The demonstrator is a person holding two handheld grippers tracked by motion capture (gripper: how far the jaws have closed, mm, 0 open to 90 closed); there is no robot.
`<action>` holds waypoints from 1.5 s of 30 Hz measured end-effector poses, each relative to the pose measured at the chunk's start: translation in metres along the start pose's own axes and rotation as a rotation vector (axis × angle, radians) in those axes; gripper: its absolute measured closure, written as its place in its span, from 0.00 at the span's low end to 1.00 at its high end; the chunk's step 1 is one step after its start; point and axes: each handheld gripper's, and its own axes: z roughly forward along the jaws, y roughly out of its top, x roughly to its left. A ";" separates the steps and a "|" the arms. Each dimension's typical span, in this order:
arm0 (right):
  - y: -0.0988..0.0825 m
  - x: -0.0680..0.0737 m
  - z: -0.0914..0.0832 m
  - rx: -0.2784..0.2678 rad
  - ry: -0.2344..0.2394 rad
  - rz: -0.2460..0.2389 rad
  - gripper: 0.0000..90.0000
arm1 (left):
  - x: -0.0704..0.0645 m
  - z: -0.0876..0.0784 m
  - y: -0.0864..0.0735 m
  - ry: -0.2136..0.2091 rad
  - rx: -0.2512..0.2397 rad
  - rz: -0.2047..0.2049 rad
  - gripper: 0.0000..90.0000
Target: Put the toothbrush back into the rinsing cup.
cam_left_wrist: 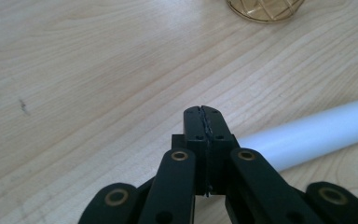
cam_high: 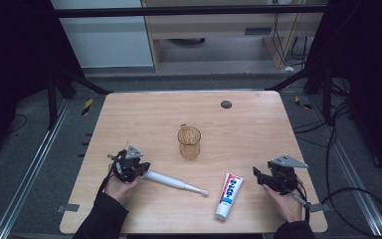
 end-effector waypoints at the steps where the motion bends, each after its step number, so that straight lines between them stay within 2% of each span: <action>1: 0.000 0.000 0.000 0.000 0.000 0.002 0.43 | 0.000 0.000 -0.001 -0.001 0.001 0.000 1.00; 11: 0.000 0.000 0.001 0.005 -0.002 -0.005 0.42 | 0.000 -0.004 -0.006 -0.015 0.009 -0.007 1.00; 16: 0.000 -0.001 0.000 0.002 -0.005 -0.001 0.42 | -0.006 -0.008 -0.010 -0.028 0.022 0.015 1.00; 23: 0.000 0.000 0.000 0.003 -0.006 -0.004 0.42 | -0.009 -0.010 -0.012 -0.037 0.032 0.008 1.00; 31: 0.000 -0.001 -0.001 0.002 -0.010 -0.003 0.42 | -0.015 -0.012 -0.014 -0.040 0.042 0.025 1.00; 45: 0.000 -0.001 -0.001 0.003 -0.012 -0.003 0.42 | -0.022 -0.015 -0.018 -0.053 0.050 0.026 1.00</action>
